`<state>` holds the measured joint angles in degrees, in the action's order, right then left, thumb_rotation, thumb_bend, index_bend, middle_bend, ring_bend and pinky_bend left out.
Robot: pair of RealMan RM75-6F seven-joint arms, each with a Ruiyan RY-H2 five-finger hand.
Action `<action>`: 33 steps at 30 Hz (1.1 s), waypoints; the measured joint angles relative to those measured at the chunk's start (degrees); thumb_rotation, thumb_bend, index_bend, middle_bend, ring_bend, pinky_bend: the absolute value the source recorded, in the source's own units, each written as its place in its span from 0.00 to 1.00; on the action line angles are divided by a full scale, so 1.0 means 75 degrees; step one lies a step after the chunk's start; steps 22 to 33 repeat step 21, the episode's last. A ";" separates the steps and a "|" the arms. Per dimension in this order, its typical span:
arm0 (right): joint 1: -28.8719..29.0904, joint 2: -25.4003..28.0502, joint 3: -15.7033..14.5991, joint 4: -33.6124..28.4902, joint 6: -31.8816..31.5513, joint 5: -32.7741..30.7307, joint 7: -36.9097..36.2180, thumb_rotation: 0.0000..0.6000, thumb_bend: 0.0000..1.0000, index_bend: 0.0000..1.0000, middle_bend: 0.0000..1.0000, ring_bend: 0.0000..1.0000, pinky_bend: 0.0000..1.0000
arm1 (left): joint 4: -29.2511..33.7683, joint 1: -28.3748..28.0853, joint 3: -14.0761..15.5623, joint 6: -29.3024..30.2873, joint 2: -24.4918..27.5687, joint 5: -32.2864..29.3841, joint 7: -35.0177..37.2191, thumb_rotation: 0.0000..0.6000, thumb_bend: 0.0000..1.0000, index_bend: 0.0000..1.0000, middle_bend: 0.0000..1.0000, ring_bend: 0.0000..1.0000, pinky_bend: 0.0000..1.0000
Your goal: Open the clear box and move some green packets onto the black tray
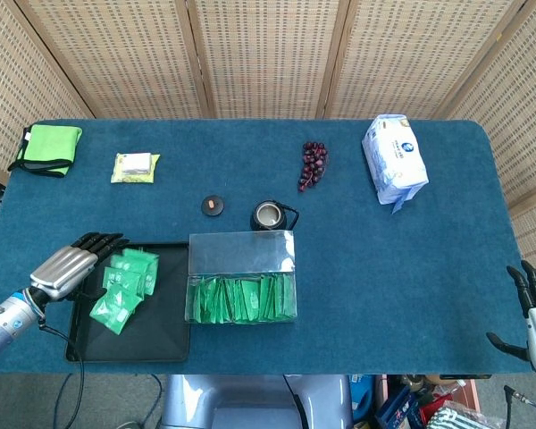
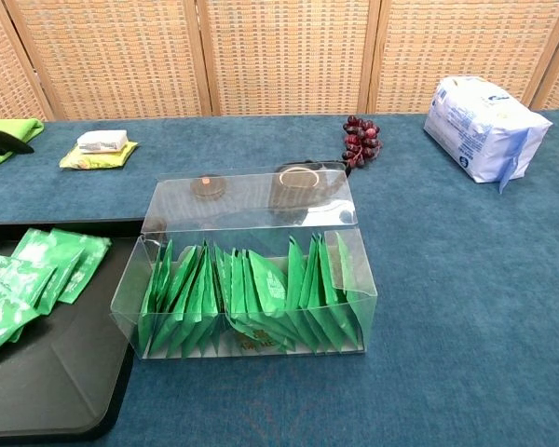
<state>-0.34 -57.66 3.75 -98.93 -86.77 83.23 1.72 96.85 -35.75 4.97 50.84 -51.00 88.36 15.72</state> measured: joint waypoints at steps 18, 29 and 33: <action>-0.0061 0.0028 -0.0067 -0.0031 -0.0169 0.0242 -0.0063 1.00 0.00 0.00 0.00 0.00 0.00 | -0.0034 0.2225 -0.0358 0.3996 -0.0608 -0.0357 -0.1408 1.00 0.22 0.00 0.00 0.00 0.00; -0.0084 0.0044 -0.0080 -0.0023 -0.0224 0.0299 -0.0101 1.00 0.01 0.00 0.00 0.00 0.00 | 0.0091 0.2838 -0.0351 0.4534 -0.0899 -0.0564 -0.2148 1.00 0.22 0.00 0.00 0.00 0.00; -0.0084 0.0044 -0.0080 -0.0023 -0.0224 0.0299 -0.0101 1.00 0.01 0.00 0.00 0.00 0.00 | 0.0091 0.2838 -0.0351 0.4534 -0.0899 -0.0564 -0.2148 1.00 0.22 0.00 0.00 0.00 0.00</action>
